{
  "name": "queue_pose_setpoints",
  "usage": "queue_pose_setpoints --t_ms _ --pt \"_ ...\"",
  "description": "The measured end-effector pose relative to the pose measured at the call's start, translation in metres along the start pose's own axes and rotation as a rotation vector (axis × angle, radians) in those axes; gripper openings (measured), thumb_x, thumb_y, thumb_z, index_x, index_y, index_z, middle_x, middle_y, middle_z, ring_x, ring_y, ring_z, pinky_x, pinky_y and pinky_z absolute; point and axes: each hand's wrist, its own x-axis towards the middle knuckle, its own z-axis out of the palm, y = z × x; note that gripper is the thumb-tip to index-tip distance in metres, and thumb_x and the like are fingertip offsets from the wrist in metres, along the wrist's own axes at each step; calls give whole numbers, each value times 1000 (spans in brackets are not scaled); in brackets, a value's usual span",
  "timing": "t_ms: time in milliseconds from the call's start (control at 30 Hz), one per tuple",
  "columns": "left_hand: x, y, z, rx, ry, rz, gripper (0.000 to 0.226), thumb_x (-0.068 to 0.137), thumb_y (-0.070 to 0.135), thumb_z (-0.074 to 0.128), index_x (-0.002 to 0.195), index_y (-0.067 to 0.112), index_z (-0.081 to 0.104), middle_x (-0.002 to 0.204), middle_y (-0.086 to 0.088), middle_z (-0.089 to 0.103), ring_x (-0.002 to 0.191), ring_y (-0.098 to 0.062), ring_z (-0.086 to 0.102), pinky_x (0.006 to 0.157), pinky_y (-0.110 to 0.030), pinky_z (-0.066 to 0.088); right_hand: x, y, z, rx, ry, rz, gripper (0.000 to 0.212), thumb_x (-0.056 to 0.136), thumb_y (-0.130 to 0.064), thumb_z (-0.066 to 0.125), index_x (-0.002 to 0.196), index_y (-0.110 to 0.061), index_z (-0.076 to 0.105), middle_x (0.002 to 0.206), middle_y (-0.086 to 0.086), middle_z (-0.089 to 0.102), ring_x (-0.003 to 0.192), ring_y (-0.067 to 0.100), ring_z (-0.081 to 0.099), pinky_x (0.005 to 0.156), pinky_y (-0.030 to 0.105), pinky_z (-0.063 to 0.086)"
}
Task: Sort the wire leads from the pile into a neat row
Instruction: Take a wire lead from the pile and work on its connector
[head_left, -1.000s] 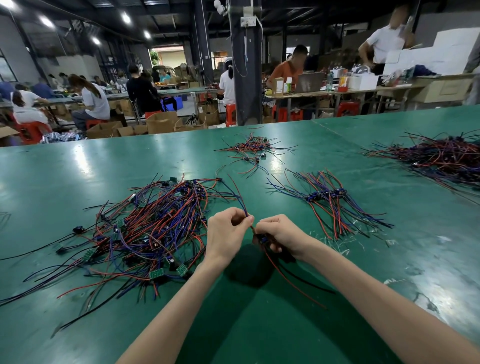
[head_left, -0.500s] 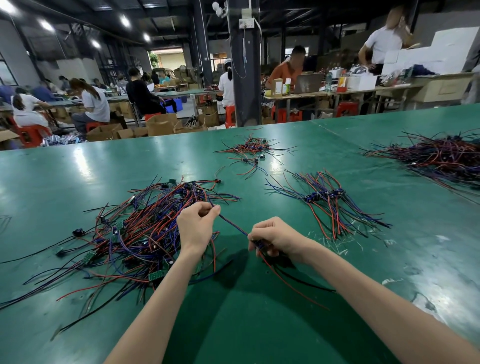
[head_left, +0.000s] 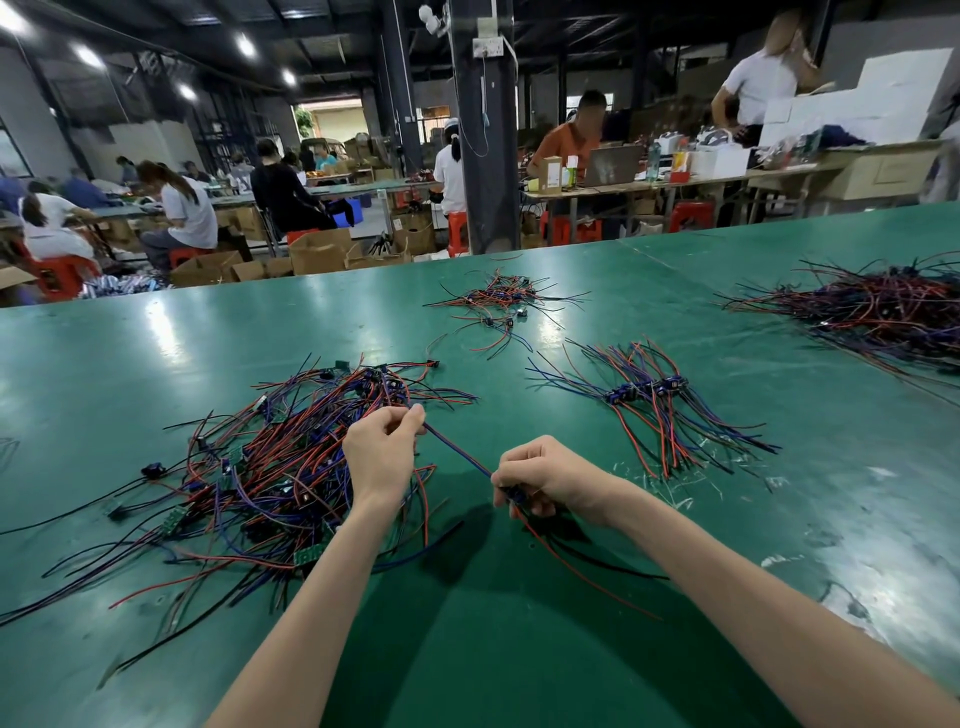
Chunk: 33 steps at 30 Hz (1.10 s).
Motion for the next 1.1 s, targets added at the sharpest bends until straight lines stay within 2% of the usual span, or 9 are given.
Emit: queue_pose_setpoints --t_ms 133,267,433,600,767,967,1100 --pt "0 0 0 -19 -9 8 19 87 23 68 68 24 67 62 0 63 56 -14 53 61 -32 49 0 0 -1 12 2 -3 31 85 -12 56 55 -15 64 57 2 64 41 11 46 38 17 28" --pt "-1 0 1 -30 -9 17 20 86 22 68 67 26 66 58 3 59 53 -12 49 55 -24 45 -1 0 0 -13 -3 0 32 85 -11 55 55 -16 64 50 2 60 38 10 43 37 17 27" --pt "-1 1 1 -80 -1 -5 21 87 21 68 68 29 65 63 1 62 58 -14 51 60 -31 49 -2 0 0 -19 -3 -2 31 86 -11 54 56 -15 64 50 2 60 37 10 43 37 17 27" --pt "0 1 1 -116 12 -34 24 86 22 69 64 30 64 55 4 57 53 -14 48 57 -29 46 -3 0 0 -29 -8 -5 30 86 -11 55 57 -14 65 49 1 59 38 10 43 38 18 28" --pt "3 -2 0 -150 39 -82 14 87 20 67 75 18 71 51 12 58 43 1 49 51 -19 46 -3 0 0 -39 -14 -2 30 85 -12 55 57 -15 65 49 1 60 39 10 42 39 18 29" --pt "3 -5 0 -54 22 -9 18 90 21 63 74 17 70 58 4 59 43 0 44 48 -15 39 -4 -1 1 -46 -14 -2 31 85 -12 55 56 -16 65 49 1 60 38 10 42 38 18 28" --pt "3 -6 0 -45 27 20 20 91 20 62 74 13 70 56 5 56 40 1 41 42 -9 33 -4 -1 1 -45 -16 -4 31 86 -12 55 57 -15 65 49 1 61 38 10 42 38 18 28"
